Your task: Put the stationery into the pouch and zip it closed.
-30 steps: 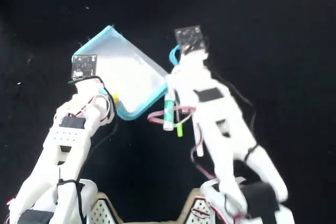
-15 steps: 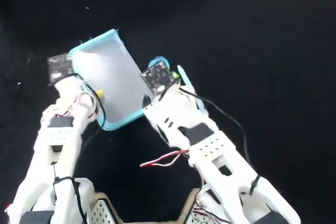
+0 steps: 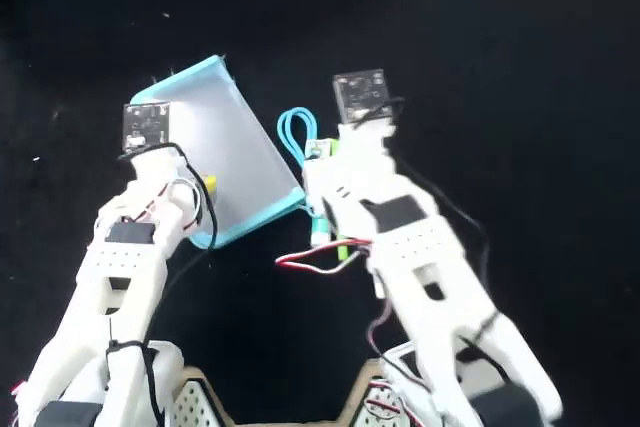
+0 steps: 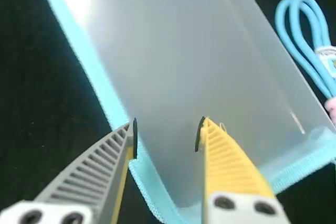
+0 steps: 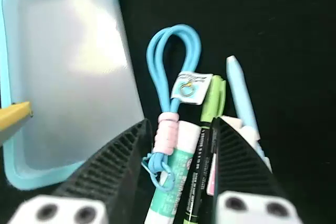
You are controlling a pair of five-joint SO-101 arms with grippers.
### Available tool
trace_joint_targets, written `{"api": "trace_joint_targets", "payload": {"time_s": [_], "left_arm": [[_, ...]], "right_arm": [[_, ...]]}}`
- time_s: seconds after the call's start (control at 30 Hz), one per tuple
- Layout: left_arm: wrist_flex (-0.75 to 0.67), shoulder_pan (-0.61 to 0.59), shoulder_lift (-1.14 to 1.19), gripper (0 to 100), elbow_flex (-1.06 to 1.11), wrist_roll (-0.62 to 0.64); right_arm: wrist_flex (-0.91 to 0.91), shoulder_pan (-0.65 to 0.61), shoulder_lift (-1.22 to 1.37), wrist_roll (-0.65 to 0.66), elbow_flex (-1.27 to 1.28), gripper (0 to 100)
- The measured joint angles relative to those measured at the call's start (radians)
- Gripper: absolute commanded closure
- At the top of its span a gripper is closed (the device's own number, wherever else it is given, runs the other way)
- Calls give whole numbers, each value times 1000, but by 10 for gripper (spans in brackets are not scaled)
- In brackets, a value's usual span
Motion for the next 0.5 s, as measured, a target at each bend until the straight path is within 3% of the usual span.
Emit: {"api": "trace_joint_targets", "payload": {"time_s": [0.13, 0.5], "left_arm": [[0, 6, 0, 798, 0, -21], [0, 11, 0, 798, 0, -23]], "right_arm": [[-64, -20, 149, -5, 0, 821], [-20, -20, 364, -5, -124, 821]]}}
